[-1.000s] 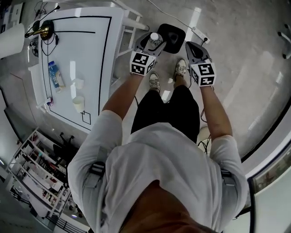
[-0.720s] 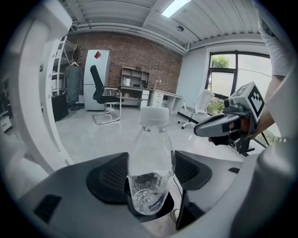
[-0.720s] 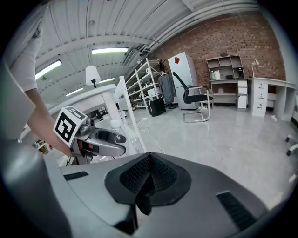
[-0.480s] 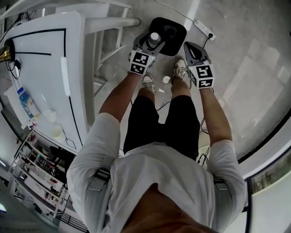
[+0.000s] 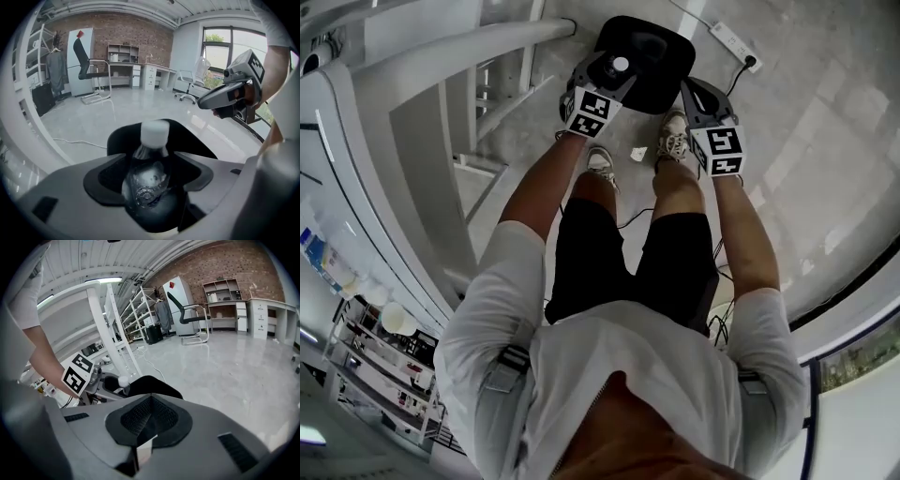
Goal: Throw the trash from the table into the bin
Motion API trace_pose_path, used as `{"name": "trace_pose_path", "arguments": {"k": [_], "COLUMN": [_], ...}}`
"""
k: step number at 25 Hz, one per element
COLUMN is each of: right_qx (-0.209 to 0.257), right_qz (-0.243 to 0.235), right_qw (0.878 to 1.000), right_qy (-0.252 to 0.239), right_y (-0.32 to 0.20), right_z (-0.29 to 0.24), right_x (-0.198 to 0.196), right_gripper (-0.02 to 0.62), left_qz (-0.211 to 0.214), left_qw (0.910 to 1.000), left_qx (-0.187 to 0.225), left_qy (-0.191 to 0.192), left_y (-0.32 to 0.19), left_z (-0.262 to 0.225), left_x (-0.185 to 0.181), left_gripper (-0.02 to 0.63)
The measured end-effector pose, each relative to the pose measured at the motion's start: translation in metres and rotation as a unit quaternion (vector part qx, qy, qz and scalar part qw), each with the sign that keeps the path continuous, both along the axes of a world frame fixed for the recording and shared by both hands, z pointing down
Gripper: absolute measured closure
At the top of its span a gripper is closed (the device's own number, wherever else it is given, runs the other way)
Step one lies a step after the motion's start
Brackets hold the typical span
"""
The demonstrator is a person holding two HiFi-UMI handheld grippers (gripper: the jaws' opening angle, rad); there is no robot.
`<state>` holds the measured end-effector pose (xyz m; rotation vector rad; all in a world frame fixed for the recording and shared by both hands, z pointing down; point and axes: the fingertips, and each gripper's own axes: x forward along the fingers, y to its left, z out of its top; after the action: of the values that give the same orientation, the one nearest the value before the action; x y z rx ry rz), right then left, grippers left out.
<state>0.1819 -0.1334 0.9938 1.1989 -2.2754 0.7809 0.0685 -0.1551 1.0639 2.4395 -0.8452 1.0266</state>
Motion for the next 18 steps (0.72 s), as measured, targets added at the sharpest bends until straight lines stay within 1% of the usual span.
{"name": "trace_pose_path", "arguments": {"k": [5, 9, 13, 18], "right_qx": [-0.007, -0.009, -0.006, 0.011], "right_qz": [0.003, 0.004, 0.005, -0.002], "right_qw": [1.000, 1.000, 1.000, 1.000], "right_qy": [-0.001, 0.002, 0.001, -0.003], "right_y": [0.005, 0.005, 0.001, -0.004], "right_z": [0.002, -0.007, -0.040, -0.110], "right_x": [0.002, 0.005, 0.004, -0.007], "right_gripper": [0.603, 0.603, 0.603, 0.603], "left_qz": [0.000, -0.018, -0.038, -0.064], "left_qw": [0.9999, 0.9998, 0.9991, 0.9964], "left_qx": [-0.010, -0.006, 0.002, 0.030], "left_qy": [-0.003, 0.001, 0.017, 0.046], "left_y": [0.010, 0.006, 0.000, -0.009], "left_z": [0.012, -0.004, -0.052, -0.139], "left_x": [-0.003, -0.004, -0.003, -0.005], "left_gripper": [0.296, 0.296, 0.298, 0.298]}}
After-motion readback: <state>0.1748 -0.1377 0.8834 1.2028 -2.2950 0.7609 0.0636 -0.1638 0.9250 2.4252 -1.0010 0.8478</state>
